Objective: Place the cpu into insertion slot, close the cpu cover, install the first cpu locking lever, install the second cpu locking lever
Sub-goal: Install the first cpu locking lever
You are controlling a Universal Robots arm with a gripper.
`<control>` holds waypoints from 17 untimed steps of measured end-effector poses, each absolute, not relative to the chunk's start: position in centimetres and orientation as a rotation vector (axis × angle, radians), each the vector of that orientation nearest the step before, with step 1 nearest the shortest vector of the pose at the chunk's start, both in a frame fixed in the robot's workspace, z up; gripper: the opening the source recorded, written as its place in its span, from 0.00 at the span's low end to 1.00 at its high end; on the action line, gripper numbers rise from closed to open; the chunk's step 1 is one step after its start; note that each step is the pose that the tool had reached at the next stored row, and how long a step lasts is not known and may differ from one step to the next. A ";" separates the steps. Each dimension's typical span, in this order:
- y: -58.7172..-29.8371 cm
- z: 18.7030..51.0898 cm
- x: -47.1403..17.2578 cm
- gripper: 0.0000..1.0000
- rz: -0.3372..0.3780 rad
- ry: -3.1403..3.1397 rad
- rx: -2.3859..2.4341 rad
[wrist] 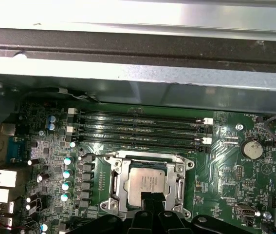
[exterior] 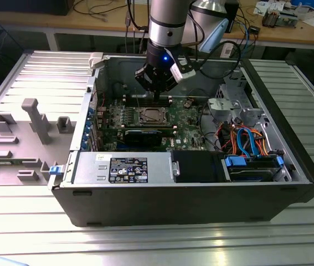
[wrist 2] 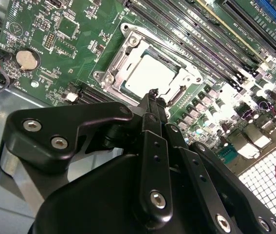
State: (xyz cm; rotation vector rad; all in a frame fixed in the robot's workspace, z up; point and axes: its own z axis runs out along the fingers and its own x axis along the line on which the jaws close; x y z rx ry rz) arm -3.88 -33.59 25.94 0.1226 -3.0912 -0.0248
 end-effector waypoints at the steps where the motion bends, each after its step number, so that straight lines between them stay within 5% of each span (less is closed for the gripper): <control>1: -33.6 25.9 -3.9 0.11 -0.025 -3.091 0.123; 17: -33.6 25.9 -4.9 0.11 -0.025 -3.091 0.123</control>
